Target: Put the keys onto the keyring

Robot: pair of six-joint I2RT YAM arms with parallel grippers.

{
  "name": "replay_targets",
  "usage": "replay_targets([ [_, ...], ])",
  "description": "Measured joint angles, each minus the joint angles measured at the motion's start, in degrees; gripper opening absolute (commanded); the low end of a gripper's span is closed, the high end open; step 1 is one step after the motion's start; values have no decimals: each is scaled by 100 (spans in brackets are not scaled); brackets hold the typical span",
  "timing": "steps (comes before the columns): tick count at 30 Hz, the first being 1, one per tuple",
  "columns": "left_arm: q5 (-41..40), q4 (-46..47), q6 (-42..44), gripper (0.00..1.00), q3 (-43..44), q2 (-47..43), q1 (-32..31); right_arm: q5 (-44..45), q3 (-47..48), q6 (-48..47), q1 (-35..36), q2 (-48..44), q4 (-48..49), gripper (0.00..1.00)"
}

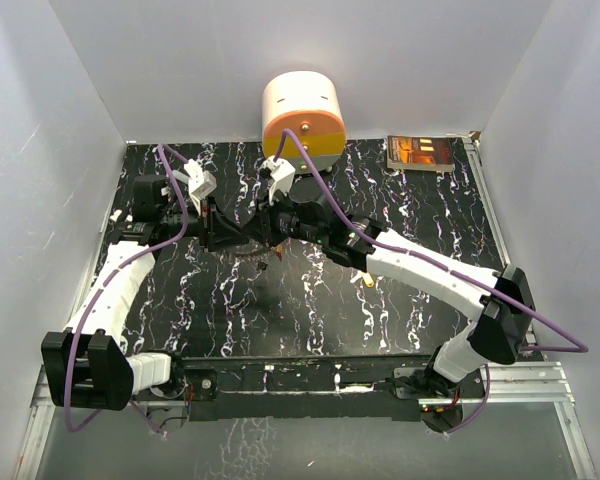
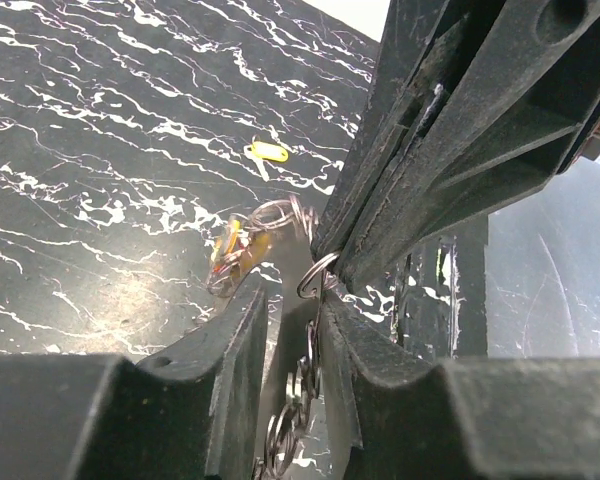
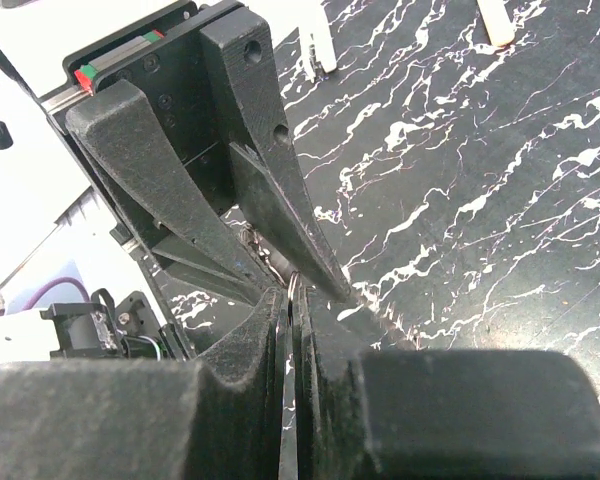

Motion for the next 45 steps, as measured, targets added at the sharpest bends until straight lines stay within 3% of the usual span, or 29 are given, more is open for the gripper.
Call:
replay_targets([
  [9, 59, 0, 0, 19, 0, 0, -9, 26, 0, 22, 13, -11, 0, 8],
  [18, 142, 2, -70, 0, 50, 0, -24, 96, -24, 37, 15, -52, 17, 8],
  [45, 234, 105, -415, 0, 229, 0, -111, 326, -973, 81, 22, -741, 693, 8],
])
